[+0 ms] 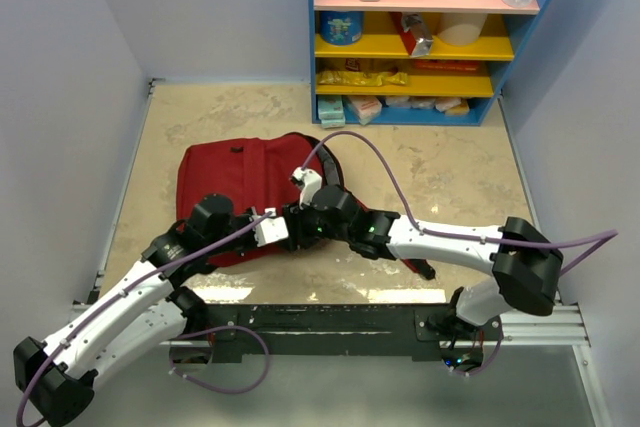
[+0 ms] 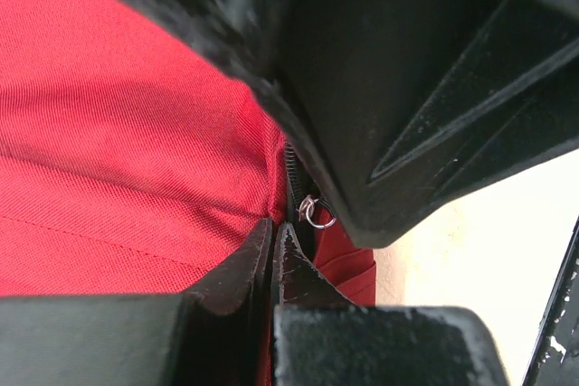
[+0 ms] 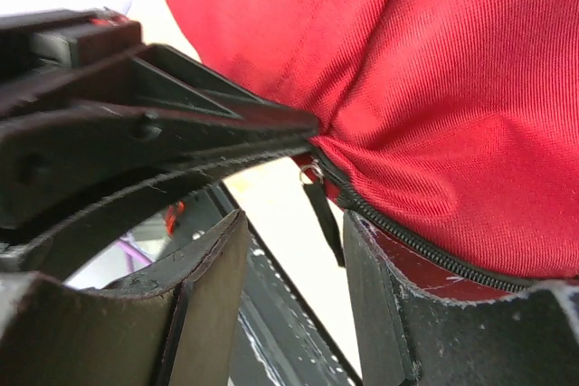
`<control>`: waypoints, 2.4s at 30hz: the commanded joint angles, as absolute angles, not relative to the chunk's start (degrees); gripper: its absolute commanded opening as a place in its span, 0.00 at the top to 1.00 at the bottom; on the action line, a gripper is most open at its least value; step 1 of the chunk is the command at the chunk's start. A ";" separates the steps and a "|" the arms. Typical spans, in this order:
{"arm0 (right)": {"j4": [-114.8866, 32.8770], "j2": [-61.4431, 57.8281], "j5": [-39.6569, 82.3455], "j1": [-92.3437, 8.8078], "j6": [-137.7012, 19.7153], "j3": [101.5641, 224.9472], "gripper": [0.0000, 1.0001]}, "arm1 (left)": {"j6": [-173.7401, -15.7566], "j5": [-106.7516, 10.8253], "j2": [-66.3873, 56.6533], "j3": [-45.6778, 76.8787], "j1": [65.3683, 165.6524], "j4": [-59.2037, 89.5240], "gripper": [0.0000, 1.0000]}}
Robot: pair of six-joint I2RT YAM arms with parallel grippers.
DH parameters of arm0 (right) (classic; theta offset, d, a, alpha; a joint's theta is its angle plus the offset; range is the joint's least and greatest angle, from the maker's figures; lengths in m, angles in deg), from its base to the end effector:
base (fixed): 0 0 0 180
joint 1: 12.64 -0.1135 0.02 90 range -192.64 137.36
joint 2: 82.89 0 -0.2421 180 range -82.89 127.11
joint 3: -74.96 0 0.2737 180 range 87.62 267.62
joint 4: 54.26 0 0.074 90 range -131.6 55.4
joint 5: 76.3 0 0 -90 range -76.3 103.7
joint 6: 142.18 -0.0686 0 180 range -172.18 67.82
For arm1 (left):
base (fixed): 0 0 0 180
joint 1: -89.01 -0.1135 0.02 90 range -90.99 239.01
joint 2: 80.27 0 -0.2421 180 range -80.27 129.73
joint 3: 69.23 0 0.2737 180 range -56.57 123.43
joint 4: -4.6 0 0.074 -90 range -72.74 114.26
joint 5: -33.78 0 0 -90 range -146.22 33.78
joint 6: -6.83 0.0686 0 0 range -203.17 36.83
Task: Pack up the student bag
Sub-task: Zip the student bag at the center of the board.
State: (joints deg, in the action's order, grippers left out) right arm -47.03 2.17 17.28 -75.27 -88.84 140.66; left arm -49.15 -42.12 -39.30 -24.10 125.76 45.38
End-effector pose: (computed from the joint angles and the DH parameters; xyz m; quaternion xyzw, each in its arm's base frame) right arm 0.1731 0.3437 0.2002 -0.2071 0.8249 0.4175 0.3199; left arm 0.1687 -0.1468 0.2083 0.5584 0.6910 -0.1202 0.4430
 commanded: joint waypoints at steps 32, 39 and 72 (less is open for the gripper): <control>-62.86 1.91 14.92 -76.45 -91.55 132.53 0.47 | -54.16 -39.88 -39.23 -16.76 125.31 51.10 1.00; -67.96 3.25 15.37 -76.54 -90.32 131.83 0.50 | -53.90 -39.44 -38.88 -16.93 125.40 51.10 1.00; -77.90 6.23 14.76 -78.56 -95.42 127.44 0.59 | -53.99 -38.30 -37.29 -15.52 125.31 51.28 1.00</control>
State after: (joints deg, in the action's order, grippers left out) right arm -73.39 6.04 16.12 -78.09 -94.07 128.26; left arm -52.65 -41.42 -37.01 -18.42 125.39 52.31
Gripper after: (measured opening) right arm 0.389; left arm 0.027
